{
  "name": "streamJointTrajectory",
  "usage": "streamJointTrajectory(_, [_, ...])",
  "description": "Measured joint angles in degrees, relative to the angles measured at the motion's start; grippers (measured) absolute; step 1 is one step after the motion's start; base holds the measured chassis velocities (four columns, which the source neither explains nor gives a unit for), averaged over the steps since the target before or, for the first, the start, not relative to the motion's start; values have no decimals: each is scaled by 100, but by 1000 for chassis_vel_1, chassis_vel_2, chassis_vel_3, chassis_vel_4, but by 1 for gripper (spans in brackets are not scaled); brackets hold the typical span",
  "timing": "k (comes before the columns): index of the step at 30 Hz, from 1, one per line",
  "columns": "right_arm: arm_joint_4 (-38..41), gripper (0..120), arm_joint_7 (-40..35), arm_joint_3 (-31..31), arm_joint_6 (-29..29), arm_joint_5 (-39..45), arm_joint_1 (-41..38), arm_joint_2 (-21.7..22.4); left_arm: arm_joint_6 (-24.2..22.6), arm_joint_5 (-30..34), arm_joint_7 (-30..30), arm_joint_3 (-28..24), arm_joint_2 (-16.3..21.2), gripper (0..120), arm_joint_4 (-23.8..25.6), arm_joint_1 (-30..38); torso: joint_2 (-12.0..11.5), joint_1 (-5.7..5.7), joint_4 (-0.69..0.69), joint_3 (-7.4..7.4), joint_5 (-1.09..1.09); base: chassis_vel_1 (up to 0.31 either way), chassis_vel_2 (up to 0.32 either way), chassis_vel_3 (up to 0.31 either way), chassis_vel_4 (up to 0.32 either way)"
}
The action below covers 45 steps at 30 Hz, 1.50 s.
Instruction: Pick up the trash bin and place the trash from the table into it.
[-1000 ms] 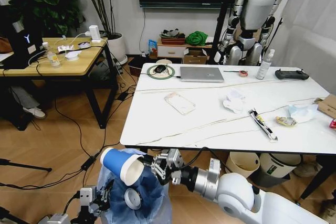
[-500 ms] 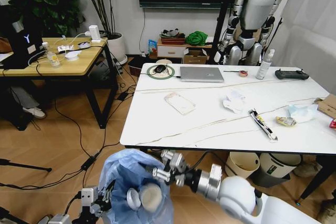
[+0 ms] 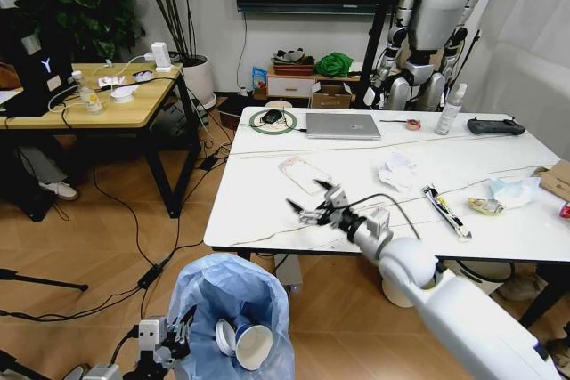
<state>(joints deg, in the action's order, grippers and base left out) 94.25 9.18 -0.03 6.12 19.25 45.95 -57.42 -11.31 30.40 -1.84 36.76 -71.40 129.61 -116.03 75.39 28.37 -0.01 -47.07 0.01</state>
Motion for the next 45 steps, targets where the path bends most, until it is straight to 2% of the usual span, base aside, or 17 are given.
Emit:
streamJointTrajectory(3, [-595, 100, 70, -53, -165, -348, -366, -200, 1, -6, -1, 1, -26, 0, 16, -1, 0, 0, 1, 0, -1, 0, 0, 0, 0])
streamJointTrajectory(9, [-1260, 100, 147, -197, -363, -533, -769, -500, 6, -10, -3, 63, -57, 0, 65, -40, 0, 0, 1, 0, -1, 0, 0, 0, 0])
streamJointTrajectory(16, [-1642, 98, 200, -359, -509, -668, -888, -776, 9, -7, -5, 113, -76, 0, 109, -62, 0, -1, 1, 1, -2, 0, 0, 0, 0])
streamJointTrajectory(25, [-2030, 94, 265, -366, -678, -779, -948, -856, 15, -6, -8, 118, -89, 0, 109, -74, 0, -2, 0, 1, -2, 0, 0, 0, 0])
streamJointTrajectory(28, [-2221, 86, 293, -358, -736, -841, -987, -880, 17, -1, -9, 119, -86, 0, 109, -74, 0, -1, 1, 1, -1, 0, 0, 0, 0])
streamJointTrajectory(31, [-2348, 70, 306, -344, -740, -842, -997, -882, 18, 9, -10, 123, -73, 0, 109, -73, 0, -2, 0, 1, -1, 0, 0, 0, 0])
streamJointTrajectory(33, [-2368, 69, 309, -343, -741, -841, -999, -881, 19, 12, -10, 124, -69, 0, 108, -72, 0, -2, 0, 1, -1, 0, 0, 0, 0])
streamJointTrajectory(35, [-2406, 63, 312, -341, -741, -836, -1002, -869, 19, 20, -10, 126, -59, 0, 103, -69, 0, -2, 0, 1, -1, 0, 0, 0, 0])
streamJointTrajectory(37, [-2439, 50, 318, -333, -741, -822, -1006, -842, 19, 34, -10, 127, -39, 0, 84, -54, 0, -2, 0, 1, -1, 0, 0, 0, 0])
streamJointTrajectory(39, [-2439, 47, 320, -333, -740, -819, -1006, -832, 19, 38, -10, 127, -36, 0, 77, -50, 0, -1, 0, 1, -1, 0, 0, 0, 0])
streamJointTrajectory(45, [-2452, 20, 328, -346, -729, -787, -995, -782, 19, 62, -8, 117, -10, 0, 54, -28, 0, -1, 0, 1, -1, 0, 0, 0, 0])
